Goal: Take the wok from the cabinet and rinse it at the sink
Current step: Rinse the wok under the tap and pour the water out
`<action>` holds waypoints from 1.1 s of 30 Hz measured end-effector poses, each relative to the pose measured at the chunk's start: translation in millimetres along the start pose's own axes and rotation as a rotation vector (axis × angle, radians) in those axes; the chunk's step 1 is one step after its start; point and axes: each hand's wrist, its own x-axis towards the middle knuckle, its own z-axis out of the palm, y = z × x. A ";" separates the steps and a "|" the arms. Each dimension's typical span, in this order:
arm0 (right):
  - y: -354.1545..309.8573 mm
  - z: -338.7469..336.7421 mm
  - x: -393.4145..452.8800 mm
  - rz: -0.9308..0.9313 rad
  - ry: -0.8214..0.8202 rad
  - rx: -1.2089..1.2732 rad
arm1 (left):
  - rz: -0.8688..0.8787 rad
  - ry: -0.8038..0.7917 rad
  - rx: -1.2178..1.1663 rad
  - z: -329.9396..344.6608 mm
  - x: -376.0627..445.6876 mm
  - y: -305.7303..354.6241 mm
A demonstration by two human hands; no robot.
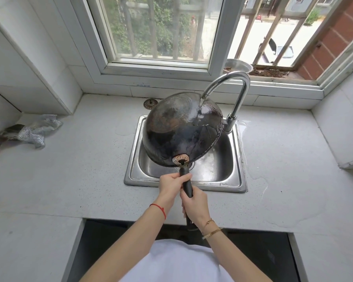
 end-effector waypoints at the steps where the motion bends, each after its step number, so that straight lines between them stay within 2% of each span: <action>1: -0.5 -0.4 1.4 0.000 0.000 0.002 | -0.002 0.002 0.002 0.5 1.4 1.0; 16: -13.4 4.0 21.3 -0.018 -0.024 0.058 | 0.029 0.054 0.048 -2.0 19.6 18.9; 23: -9.9 6.0 17.0 -0.068 -0.026 0.015 | 0.007 0.040 -0.008 -5.8 15.4 12.1; 33: 8.5 -2.6 -1.9 -0.039 -0.021 -0.010 | -0.017 0.026 -0.027 0.7 2.6 -12.4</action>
